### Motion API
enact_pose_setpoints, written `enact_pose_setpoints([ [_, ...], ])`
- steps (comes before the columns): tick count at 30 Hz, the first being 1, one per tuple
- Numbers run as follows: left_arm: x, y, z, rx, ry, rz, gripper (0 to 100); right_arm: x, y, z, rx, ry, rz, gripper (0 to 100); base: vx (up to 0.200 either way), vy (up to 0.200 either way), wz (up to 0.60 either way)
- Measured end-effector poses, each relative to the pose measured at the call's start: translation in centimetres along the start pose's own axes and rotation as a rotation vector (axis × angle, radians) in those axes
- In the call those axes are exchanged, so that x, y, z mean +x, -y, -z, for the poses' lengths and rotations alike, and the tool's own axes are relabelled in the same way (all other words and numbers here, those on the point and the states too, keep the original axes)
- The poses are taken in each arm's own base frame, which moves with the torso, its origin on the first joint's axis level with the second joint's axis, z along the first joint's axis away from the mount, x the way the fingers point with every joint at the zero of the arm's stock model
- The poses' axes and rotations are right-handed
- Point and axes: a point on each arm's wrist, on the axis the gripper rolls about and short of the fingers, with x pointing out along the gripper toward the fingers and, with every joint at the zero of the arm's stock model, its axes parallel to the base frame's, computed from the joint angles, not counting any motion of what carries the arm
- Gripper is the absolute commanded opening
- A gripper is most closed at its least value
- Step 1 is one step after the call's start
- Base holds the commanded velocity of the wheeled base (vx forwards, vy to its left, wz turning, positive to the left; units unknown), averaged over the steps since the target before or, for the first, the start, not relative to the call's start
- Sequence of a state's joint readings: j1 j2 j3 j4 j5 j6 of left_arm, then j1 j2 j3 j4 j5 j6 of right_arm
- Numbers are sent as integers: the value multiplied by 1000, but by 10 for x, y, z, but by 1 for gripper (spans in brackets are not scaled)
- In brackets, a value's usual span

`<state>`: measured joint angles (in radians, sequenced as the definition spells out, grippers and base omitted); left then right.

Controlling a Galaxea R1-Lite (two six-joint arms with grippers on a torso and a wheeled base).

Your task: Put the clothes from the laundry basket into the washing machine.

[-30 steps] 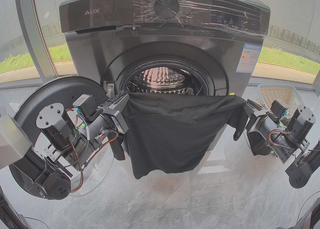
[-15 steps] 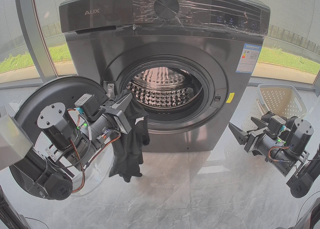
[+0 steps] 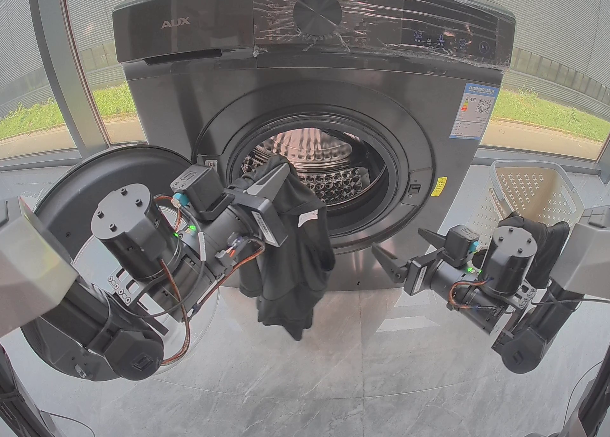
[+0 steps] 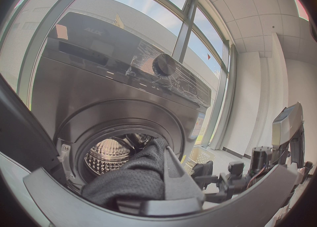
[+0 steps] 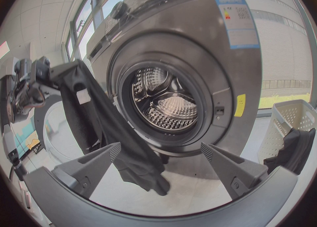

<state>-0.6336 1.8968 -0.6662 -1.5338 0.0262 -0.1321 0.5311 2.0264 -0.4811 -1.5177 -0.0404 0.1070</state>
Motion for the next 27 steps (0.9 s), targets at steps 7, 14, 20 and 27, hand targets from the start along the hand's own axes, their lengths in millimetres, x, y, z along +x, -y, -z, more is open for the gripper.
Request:
enact_pose_setpoints([
  [7,10,7,-1,-4,-3,36,0,11,-13,24,-3,-59,-41,100,0,0,0],
  [14,14,10,-3,-2,7,46,0,23,-24,39,-8,-84,-70,100,0,0,0],
  [20,16,15,-3,-5,14,60,0,39,-30,52,-12,-84,-84,100,0,0,0],
  [27,17,17,-4,1,19,68,0,61,-36,60,-22,-55,-105,100,0,0,0],
])
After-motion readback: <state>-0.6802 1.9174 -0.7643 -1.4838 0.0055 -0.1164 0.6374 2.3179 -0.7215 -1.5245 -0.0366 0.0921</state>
